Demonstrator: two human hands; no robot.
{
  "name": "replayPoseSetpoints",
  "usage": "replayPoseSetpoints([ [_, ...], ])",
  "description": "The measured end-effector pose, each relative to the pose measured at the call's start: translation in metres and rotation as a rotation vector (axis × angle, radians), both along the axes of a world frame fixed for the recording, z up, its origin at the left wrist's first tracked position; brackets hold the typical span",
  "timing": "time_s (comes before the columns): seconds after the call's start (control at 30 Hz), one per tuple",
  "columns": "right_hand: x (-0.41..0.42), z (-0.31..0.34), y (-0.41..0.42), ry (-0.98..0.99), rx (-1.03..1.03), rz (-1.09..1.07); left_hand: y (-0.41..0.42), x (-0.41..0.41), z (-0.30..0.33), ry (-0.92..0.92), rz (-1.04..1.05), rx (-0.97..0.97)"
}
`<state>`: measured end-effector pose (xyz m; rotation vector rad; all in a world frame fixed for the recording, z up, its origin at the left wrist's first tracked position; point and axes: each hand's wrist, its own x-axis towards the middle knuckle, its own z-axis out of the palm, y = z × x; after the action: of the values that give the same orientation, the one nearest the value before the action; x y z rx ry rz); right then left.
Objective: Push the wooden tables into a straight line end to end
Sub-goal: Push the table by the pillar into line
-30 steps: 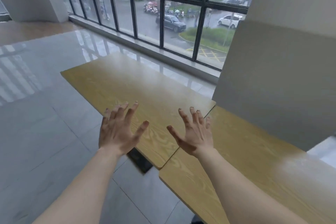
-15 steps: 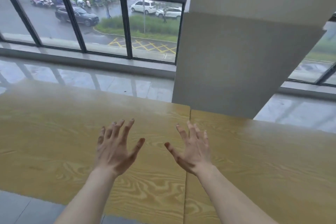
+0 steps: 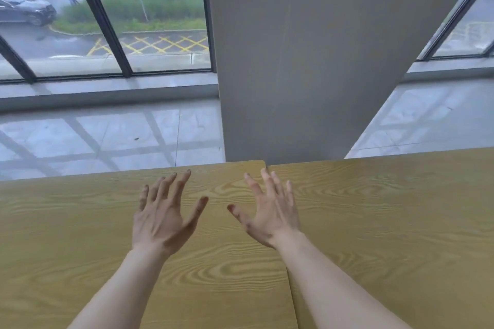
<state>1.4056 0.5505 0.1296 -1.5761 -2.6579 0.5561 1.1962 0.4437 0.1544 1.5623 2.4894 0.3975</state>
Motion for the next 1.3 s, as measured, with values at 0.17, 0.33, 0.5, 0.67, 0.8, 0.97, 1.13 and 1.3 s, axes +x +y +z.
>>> replayPoseSetpoints([
  [0.17, -0.024, -0.041, 0.042, -0.027, -0.03, -0.037, 0.051, -0.026, -0.051, -0.019, -0.059, -0.059],
  [0.33, -0.047, -0.08, 0.08, -0.021, -0.032, -0.069, 0.094, -0.051, -0.102, -0.072, -0.067, -0.077],
  [0.5, -0.098, -0.111, 0.109, 0.027, -0.005, 0.007, 0.138, -0.08, -0.138, -0.066, -0.066, -0.049],
  [0.67, -0.118, -0.137, 0.129, -0.002, 0.008, 0.031, 0.159, -0.111, -0.163, -0.025, -0.068, -0.076],
  [0.8, -0.115, -0.146, 0.128, -0.035, 0.052, 0.034, 0.153, -0.112, -0.172, 0.042, -0.072, -0.11],
  [0.97, -0.115, -0.144, 0.125, -0.053, 0.102, 0.031, 0.152, -0.108, -0.17, 0.072, -0.071, -0.107],
  [1.13, -0.113, -0.143, 0.124, -0.071, 0.123, 0.041, 0.15, -0.106, -0.17, 0.063, -0.065, -0.075],
  [1.3, -0.111, -0.144, 0.12, -0.083, 0.13, 0.048, 0.145, -0.105, -0.171, 0.067, -0.07, -0.063],
])
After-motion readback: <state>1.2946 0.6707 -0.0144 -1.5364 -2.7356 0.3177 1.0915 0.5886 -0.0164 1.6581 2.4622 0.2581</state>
